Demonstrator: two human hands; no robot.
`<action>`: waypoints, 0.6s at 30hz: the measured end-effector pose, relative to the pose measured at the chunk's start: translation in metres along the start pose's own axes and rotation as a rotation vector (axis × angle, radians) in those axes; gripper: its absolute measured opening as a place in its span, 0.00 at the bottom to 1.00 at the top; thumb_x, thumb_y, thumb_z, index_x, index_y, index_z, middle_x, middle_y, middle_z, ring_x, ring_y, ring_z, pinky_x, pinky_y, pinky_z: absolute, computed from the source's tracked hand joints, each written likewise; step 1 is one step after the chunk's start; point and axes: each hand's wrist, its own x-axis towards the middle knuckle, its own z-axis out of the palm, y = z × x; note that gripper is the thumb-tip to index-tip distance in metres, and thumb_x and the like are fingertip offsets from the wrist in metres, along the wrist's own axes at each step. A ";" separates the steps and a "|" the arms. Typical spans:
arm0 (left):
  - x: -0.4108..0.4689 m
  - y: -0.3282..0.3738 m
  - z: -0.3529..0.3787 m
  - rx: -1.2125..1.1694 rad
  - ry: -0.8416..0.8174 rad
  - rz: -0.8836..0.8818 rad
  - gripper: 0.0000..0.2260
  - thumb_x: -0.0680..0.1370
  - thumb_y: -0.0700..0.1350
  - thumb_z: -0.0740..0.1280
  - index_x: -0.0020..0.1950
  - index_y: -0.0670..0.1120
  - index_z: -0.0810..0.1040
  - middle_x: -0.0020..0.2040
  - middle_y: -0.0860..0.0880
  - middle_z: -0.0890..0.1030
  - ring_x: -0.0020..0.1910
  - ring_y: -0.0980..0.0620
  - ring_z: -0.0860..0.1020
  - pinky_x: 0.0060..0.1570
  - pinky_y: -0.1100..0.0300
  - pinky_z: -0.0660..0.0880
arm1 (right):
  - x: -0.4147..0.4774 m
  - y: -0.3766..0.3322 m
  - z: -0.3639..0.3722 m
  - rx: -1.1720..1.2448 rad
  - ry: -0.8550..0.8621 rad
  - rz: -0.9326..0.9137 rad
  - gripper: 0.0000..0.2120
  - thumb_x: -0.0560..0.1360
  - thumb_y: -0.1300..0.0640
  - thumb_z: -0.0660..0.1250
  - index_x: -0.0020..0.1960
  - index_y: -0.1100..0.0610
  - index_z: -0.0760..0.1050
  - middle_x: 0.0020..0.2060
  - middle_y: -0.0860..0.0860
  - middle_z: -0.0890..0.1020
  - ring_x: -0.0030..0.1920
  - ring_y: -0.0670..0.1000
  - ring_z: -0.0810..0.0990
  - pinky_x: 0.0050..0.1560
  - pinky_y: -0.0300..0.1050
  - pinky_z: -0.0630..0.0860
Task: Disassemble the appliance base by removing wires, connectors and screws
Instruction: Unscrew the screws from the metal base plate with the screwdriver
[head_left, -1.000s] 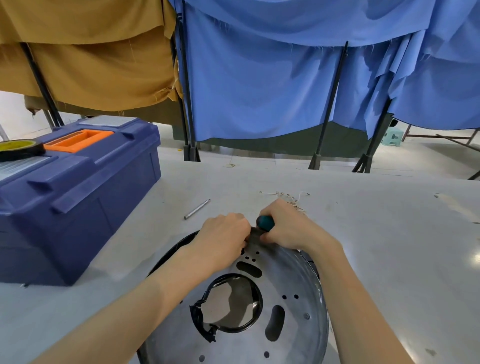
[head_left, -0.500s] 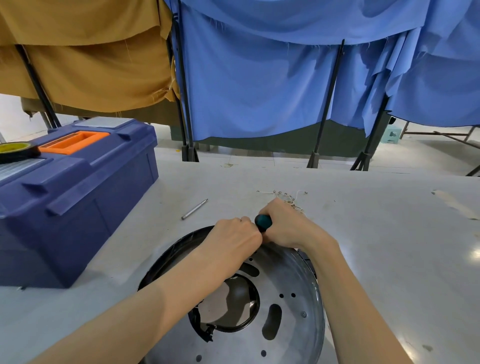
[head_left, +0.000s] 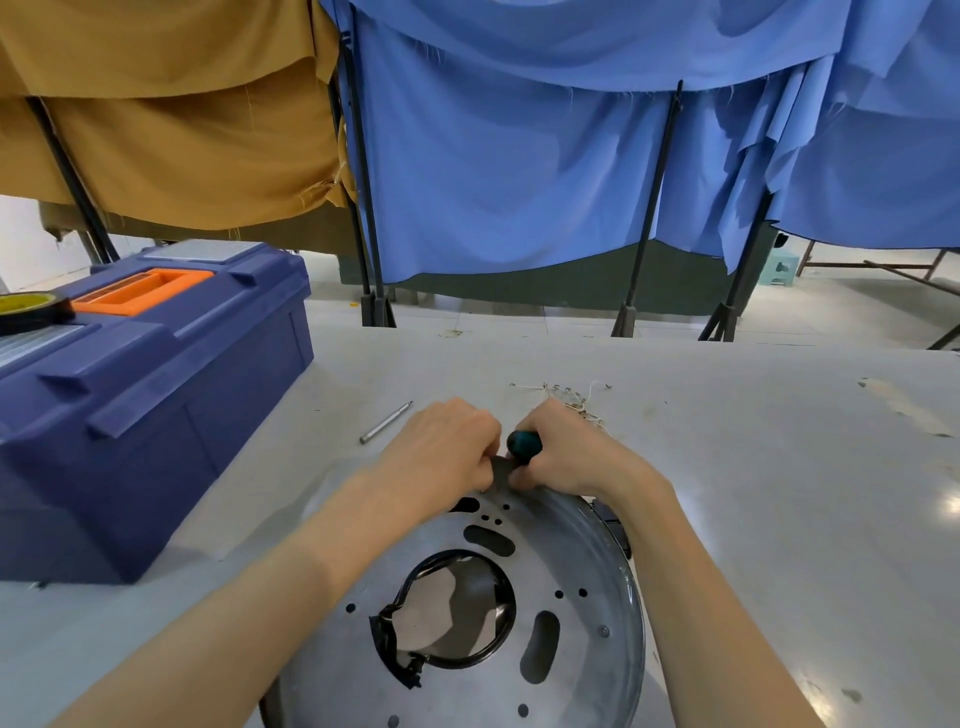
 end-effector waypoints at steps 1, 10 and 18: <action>-0.001 -0.004 -0.003 -0.057 0.030 -0.006 0.10 0.74 0.41 0.64 0.53 0.45 0.82 0.48 0.46 0.82 0.48 0.45 0.78 0.45 0.56 0.73 | -0.002 0.000 -0.001 0.015 -0.008 -0.003 0.12 0.68 0.64 0.72 0.34 0.66 0.69 0.30 0.57 0.67 0.31 0.52 0.64 0.34 0.47 0.62; -0.006 -0.011 -0.019 -0.830 0.214 -0.100 0.05 0.71 0.36 0.71 0.43 0.43 0.84 0.31 0.49 0.84 0.31 0.54 0.83 0.38 0.63 0.80 | -0.025 -0.006 -0.033 0.285 0.196 -0.222 0.04 0.68 0.59 0.77 0.39 0.58 0.83 0.34 0.56 0.84 0.35 0.52 0.80 0.40 0.46 0.78; -0.002 0.000 -0.004 -1.218 0.222 -0.116 0.05 0.73 0.33 0.71 0.41 0.43 0.83 0.33 0.44 0.84 0.34 0.47 0.84 0.38 0.60 0.81 | -0.040 -0.004 -0.044 0.282 0.118 -0.194 0.03 0.68 0.63 0.76 0.39 0.58 0.84 0.31 0.52 0.84 0.32 0.45 0.80 0.35 0.33 0.75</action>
